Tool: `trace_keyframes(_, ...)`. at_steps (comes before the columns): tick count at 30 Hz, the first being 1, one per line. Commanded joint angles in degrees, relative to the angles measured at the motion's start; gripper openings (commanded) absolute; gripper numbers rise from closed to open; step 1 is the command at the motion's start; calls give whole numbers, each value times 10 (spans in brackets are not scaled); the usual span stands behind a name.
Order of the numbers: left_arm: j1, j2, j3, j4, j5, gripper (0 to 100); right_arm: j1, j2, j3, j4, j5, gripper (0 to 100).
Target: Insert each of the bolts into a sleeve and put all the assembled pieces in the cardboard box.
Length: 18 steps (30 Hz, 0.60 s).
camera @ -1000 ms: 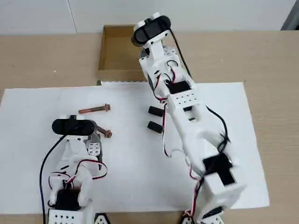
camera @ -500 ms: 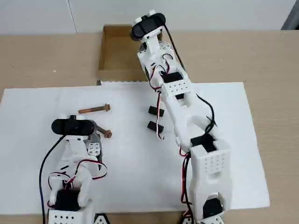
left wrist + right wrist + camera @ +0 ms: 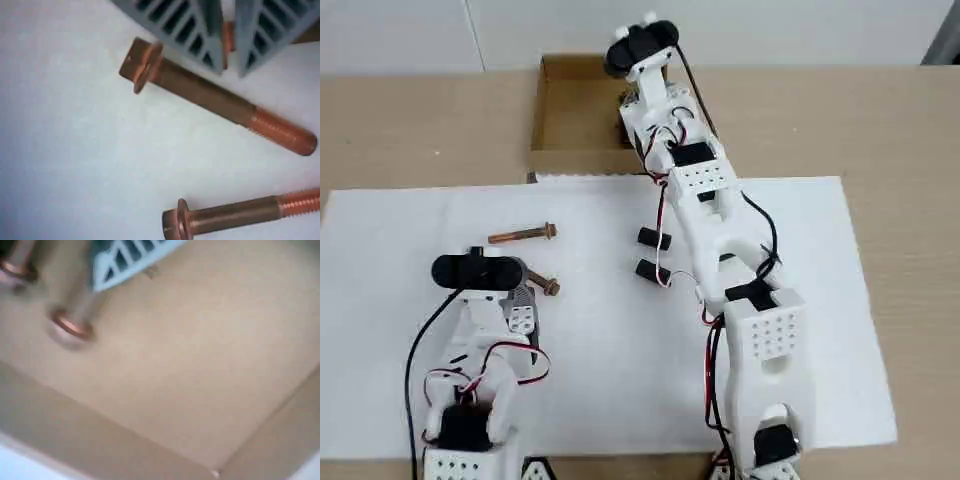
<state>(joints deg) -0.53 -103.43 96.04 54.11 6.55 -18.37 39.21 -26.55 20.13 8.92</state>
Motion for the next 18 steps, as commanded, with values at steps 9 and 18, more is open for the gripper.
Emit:
trace_keyframes(9, -1, -6, -3, -10, -3, 6, 18, -27, -30, 50, 5, 93)
trace_keyframes(18, -1, -6, -3, -10, -3, 6, 20, -140, -30, 255, 2, 92)
